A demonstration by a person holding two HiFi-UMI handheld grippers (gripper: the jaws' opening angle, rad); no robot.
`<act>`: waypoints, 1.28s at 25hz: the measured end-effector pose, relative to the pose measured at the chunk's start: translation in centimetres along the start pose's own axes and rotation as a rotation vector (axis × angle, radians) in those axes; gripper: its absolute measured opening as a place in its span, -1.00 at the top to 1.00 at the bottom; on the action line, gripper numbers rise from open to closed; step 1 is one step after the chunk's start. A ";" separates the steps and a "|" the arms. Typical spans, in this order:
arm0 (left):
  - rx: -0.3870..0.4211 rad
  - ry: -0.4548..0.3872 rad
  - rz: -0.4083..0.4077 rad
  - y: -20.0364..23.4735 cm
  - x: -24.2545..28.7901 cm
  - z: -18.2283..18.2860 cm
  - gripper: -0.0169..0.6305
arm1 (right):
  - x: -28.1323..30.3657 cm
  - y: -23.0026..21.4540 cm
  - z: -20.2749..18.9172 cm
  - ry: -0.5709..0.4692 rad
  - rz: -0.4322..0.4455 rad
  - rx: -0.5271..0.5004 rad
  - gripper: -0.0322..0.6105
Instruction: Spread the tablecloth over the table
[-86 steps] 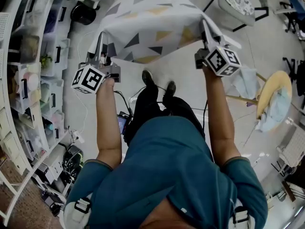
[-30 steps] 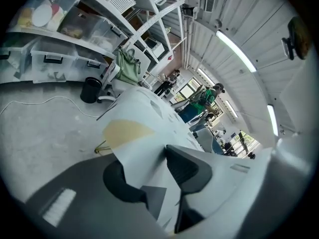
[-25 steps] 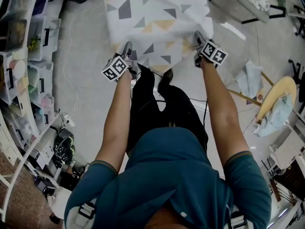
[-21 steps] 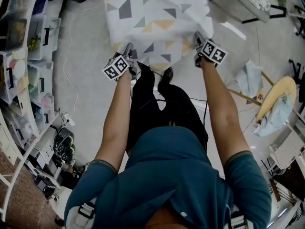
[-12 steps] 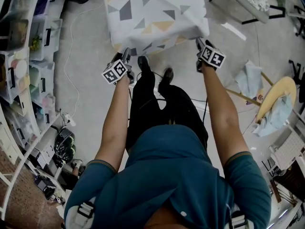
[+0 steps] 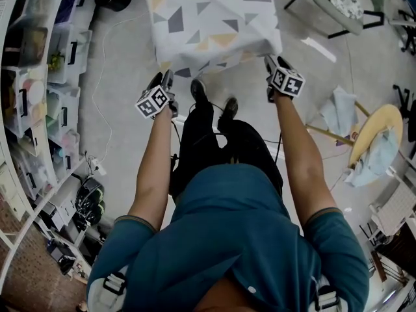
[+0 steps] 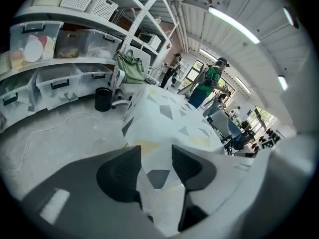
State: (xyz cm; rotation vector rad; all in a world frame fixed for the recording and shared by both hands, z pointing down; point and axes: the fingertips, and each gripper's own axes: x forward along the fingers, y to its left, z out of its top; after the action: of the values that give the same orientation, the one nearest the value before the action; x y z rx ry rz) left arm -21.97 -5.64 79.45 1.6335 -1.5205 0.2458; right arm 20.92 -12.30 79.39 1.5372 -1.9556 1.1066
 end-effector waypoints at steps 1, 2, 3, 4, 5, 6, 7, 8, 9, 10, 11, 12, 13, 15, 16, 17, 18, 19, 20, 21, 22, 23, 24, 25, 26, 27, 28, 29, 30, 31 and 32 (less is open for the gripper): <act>0.005 -0.012 -0.005 -0.1 -0.3 0.6 0.36 | -0.3 0.3 0.4 -0.008 0.005 -0.003 0.18; 0.011 -0.026 -0.011 -0.3 -0.7 1.2 0.37 | -0.6 0.7 0.9 -0.018 0.009 -0.005 0.18; 0.020 -0.041 -0.013 -0.6 -1.2 2.0 0.38 | -0.9 1.1 1.4 -0.029 0.014 -0.010 0.18; 0.030 -0.058 -0.017 -0.9 -1.7 2.9 0.40 | -1.4 1.7 2.0 -0.042 0.021 -0.017 0.18; 0.039 -0.079 -0.026 -1.3 -2.2 3.9 0.41 | -1.9 2.3 2.6 -0.056 0.030 -0.027 0.18; 0.048 -0.103 -0.038 -1.8 -2.8 5.0 0.42 | -2.5 3.1 3.3 -0.071 0.043 -0.041 0.19; 0.058 -0.130 -0.053 -2.4 -3.5 6.2 0.45 | -3.1 4.0 4.1 -0.090 0.059 -0.058 0.19; 0.069 -0.160 -0.071 -3.2 -4.1 7.4 0.48 | -3.7 4.9 4.9 -0.110 0.078 -0.075 0.19; 0.081 -0.189 -0.091 -4.0 -4.8 8.7 0.49 | -4.4 5.9 5.7 -0.131 0.098 -0.092 0.19; 0.095 -0.219 -0.113 -5.0 -5.6 9.9 0.52 | -5.1 7.0 6.5 -0.152 0.120 -0.109 0.19; 0.110 -0.249 -0.135 -5.9 -6.4 11.2 0.56 | -5.9 8.1 7.3 -0.173 0.144 -0.124 0.19; 0.125 -0.281 -0.157 -6.8 -7.2 12.5 0.59 | -6.6 9.3 8.2 -0.196 0.171 -0.138 0.19; 0.139 -0.313 -0.180 -7.8 -8.2 13.8 0.64 | -7.5 10.5 9.1 -0.222 0.198 -0.150 0.20; 0.163 -0.380 -0.225 -9.7 -10.2 16.5 0.72 | -9.6 13.1 11.3 -0.284 0.247 -0.180 0.21; 0.176 -0.413 -0.246 -10.7 -11.2 17.9 0.76 | -10.8 14.5 12.6 -0.318 0.269 -0.201 0.22; 0.190 -0.446 -0.266 -11.6 -12.2 19.1 0.81 | -12.1 15.9 13.8 -0.351 0.292 -0.223 0.24; 0.205 -0.477 -0.287 -12.6 -13.2 20.3 0.85 | -13.4 17.3 14.9 -0.384 0.313 -0.247 0.28; 0.222 -0.505 -0.307 -13.5 -14.2 21.4 0.89 | -14.8 18.6 16.0 -0.415 0.333 -0.274 0.33; 0.242 -0.530 -0.327 -14.4 -15.2 22.3 0.93 | -16.2 20.0 16.9 -0.444 0.352 -0.302 0.43; 0.266 -0.551 -0.345 -15.3 -16.1 23.2 0.95 | -17.6 21.4 17.7 -0.473 0.369 -0.332 0.56; 0.294 -0.568 -0.364 -16.3 -16.9 23.9 0.96 | -19.0 22.7 18.6 -0.501 0.385 -0.360 0.70; 0.328 -0.582 -0.383 -17.3 -17.8 24.5 0.96 | -20.3 24.1 19.3 -0.525 0.401 -0.387 0.85; 0.366 -0.594 -0.403 -18.3 -18.6 25.0 0.96 | -21.6 25.4 20.0 -0.546 0.416 -0.416 0.87; 0.406 -0.603 -0.424 -19.4 -19.3 25.5 0.96 | -22.7 26.6 20.5 -0.562 0.430 -0.446 0.87; 0.446 -0.611 -0.445 -20.5 -20.1 25.8 0.96 | -23.8 27.9 21.0 -0.575 0.443 -0.479 0.87; 0.483 -0.619 -0.465 -21.6 -20.9 26.2 0.96 | -24.9 29.1 21.3 -0.587 0.454 -0.512 0.87; 0.519 -0.627 -0.483 -22.7 -21.7 26.4 0.96 | -25.9 30.2 21.6 -0.597 0.464 -0.542 0.87; 0.554 -0.634 -0.498 -23.7 -22.5 26.7 0.96 | -26.9 31.3 21.8 -0.605 0.476 -0.570 0.87; 0.589 -0.642 -0.510 -24.7 -23.4 26.9 0.96 | -27.9 32.4 21.9 -0.611 0.490 -0.593 0.87; 0.623 -0.650 -0.522 -25.7 -24.1 27.2 0.96 | -28.8 33.3 22.0 -0.615 0.504 -0.610 0.87; 0.651 -0.658 -0.535 -26.7 -24.9 27.5 0.96 | -29.7 34.1 22.2 -0.616 0.517 -0.621 0.87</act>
State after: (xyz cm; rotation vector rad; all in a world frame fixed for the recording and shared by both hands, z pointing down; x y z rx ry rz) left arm -15.17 -9.98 34.47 2.7751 -1.4532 -0.1314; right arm 1.08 -9.08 33.18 1.1152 -2.8490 0.0837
